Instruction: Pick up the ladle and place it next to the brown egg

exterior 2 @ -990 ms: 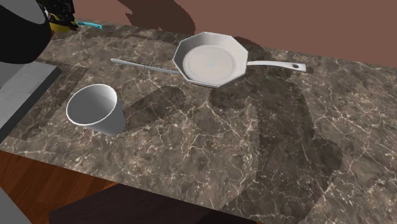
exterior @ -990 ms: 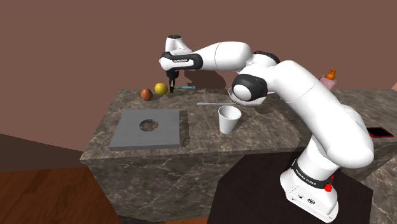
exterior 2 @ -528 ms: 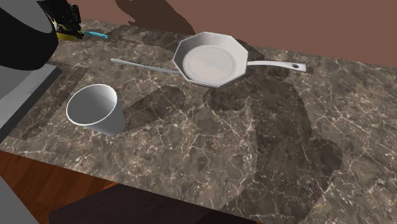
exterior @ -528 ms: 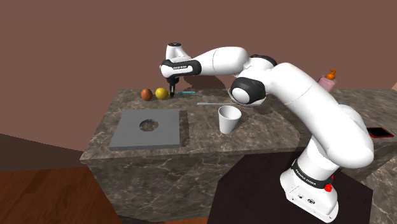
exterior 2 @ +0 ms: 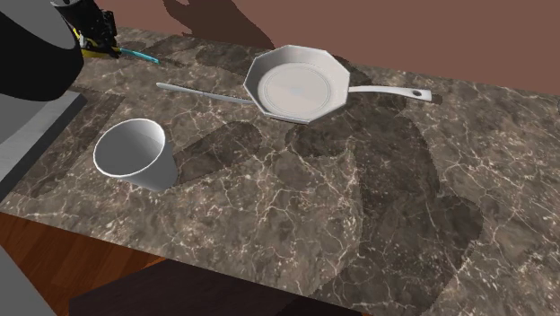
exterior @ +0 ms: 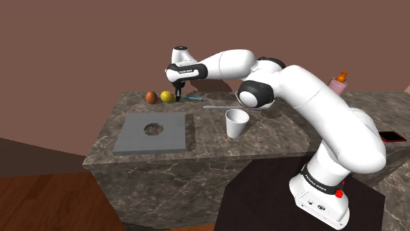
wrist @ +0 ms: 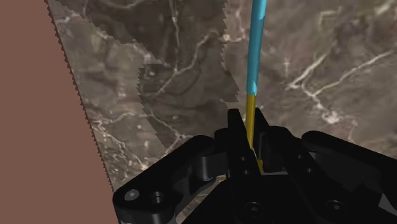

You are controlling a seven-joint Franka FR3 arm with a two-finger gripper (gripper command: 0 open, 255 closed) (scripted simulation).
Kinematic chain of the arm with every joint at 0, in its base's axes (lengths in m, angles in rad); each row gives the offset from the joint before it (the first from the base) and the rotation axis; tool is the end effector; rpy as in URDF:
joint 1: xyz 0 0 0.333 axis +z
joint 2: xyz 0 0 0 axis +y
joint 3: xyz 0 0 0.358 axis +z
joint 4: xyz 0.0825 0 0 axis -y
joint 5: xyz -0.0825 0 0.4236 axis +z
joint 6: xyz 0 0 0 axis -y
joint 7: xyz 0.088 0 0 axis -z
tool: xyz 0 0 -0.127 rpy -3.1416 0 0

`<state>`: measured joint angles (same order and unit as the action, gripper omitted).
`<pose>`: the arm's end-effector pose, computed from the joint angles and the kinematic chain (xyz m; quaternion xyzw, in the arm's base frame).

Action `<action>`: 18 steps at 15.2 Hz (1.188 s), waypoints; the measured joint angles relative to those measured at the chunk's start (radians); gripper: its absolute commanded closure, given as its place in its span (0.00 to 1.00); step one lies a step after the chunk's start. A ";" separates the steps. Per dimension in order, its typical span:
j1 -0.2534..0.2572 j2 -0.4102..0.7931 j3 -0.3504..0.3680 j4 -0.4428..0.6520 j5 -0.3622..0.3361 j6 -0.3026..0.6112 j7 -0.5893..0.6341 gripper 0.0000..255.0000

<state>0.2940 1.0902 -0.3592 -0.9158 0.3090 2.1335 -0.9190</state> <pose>0.8773 0.0941 0.2329 0.8918 0.4435 0.0719 0.0531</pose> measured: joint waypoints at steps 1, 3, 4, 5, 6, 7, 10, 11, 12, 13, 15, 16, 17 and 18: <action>0.000 0.000 0.000 -0.001 0.000 0.001 0.000 0.00; 0.001 0.000 0.001 -0.003 0.000 0.002 0.000 0.00; 0.001 0.000 0.001 -0.003 0.000 0.002 0.000 0.00; 0.001 0.000 0.001 -0.003 0.000 0.002 0.000 0.00; 0.001 0.000 0.001 -0.003 0.000 0.002 0.000 0.00; 0.001 0.001 0.001 -0.001 0.000 0.001 0.000 0.00; 0.016 -0.062 -0.008 -0.048 -0.006 -0.017 -0.003 0.00; 0.027 -0.098 -0.013 -0.088 -0.008 -0.015 -0.005 0.00; 0.026 -0.105 -0.015 -0.081 -0.010 -0.027 -0.005 0.00; 0.027 -0.108 -0.015 -0.081 -0.011 -0.031 -0.004 0.00; 0.026 -0.107 -0.015 -0.075 -0.011 -0.036 -0.003 0.00; 0.026 -0.107 -0.015 -0.074 -0.011 -0.037 -0.003 0.00; 0.026 -0.107 -0.015 -0.074 -0.011 -0.037 -0.003 0.00; 0.026 -0.107 -0.015 -0.074 -0.011 -0.038 -0.003 0.00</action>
